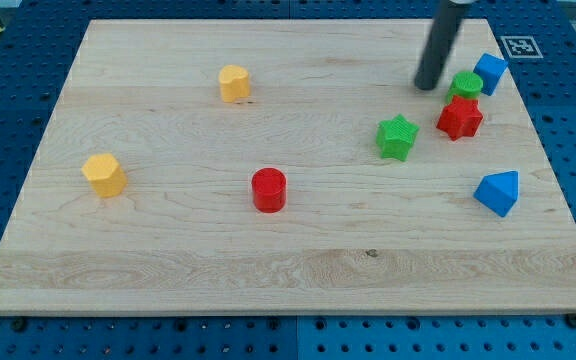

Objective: Push the yellow heart close to the green circle

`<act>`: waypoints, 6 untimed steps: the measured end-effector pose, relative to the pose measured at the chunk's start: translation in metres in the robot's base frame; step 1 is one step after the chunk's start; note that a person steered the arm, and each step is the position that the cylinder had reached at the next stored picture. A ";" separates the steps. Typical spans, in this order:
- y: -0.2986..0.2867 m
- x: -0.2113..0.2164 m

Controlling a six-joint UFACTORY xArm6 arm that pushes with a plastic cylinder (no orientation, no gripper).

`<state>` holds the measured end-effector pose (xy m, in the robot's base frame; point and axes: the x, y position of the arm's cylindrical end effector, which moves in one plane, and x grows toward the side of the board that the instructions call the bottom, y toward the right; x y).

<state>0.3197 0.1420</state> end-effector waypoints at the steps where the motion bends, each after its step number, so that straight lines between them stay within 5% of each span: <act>1: -0.129 -0.039; 2: -0.246 -0.036; 3: -0.219 0.036; 5: 0.005 0.040; 6: -0.031 0.058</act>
<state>0.3774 0.1108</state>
